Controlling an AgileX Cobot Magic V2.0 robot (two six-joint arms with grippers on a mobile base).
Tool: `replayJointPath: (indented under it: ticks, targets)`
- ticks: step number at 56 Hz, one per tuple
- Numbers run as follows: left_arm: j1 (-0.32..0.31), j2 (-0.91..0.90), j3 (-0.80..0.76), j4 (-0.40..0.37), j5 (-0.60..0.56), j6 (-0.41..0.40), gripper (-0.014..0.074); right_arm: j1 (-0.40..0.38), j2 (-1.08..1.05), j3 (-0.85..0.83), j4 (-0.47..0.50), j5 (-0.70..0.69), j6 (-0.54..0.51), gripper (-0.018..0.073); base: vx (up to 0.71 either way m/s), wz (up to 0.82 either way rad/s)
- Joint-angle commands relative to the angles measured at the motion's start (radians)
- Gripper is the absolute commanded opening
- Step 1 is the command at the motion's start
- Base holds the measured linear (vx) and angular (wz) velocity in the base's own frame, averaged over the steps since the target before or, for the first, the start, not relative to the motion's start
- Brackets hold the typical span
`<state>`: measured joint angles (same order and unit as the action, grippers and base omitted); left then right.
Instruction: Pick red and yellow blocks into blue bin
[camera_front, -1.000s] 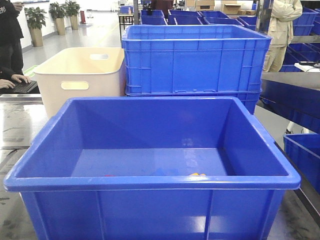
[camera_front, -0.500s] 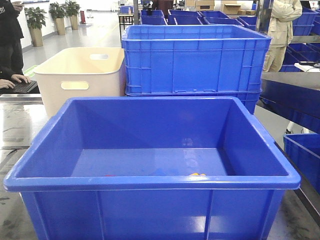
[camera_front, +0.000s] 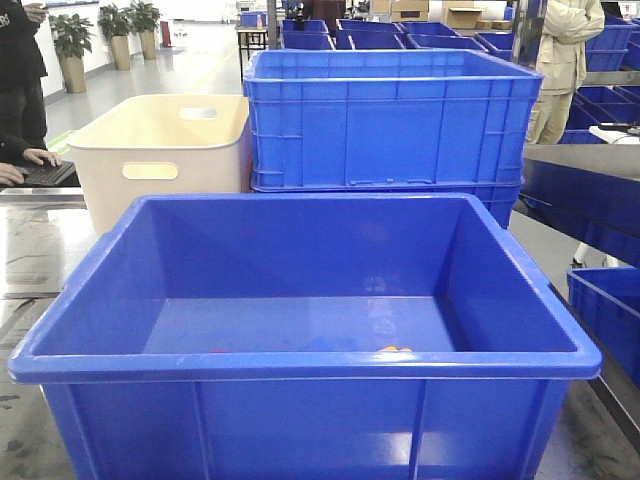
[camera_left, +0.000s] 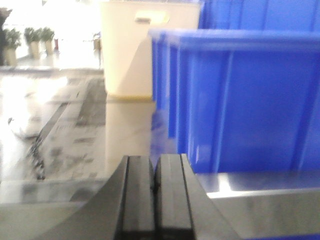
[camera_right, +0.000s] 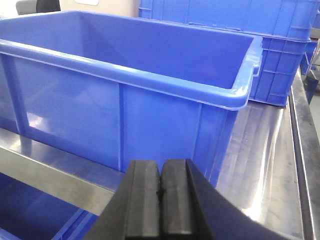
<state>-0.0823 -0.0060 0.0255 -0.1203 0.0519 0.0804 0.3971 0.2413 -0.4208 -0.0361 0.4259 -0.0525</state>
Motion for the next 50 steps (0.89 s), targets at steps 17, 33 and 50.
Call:
replayJointPath:
  ticks: [17,33,50]
  targets:
    - [0.008,-0.012,-0.015,0.006,-0.034,-0.002,0.0002,0.001,0.01,-0.03,-0.005,-0.089,-0.001,-0.001,0.0,0.0]
    - [0.008,-0.012,-0.015,0.006,-0.034,-0.002,0.0002,0.001,0.01,-0.03,-0.005,-0.089,-0.001,-0.001,0.0,0.0]
    - [0.008,-0.012,-0.015,0.005,-0.034,-0.002,0.0002,-0.023,0.006,0.018,-0.011,-0.114,-0.019,-0.001,0.0,0.0]
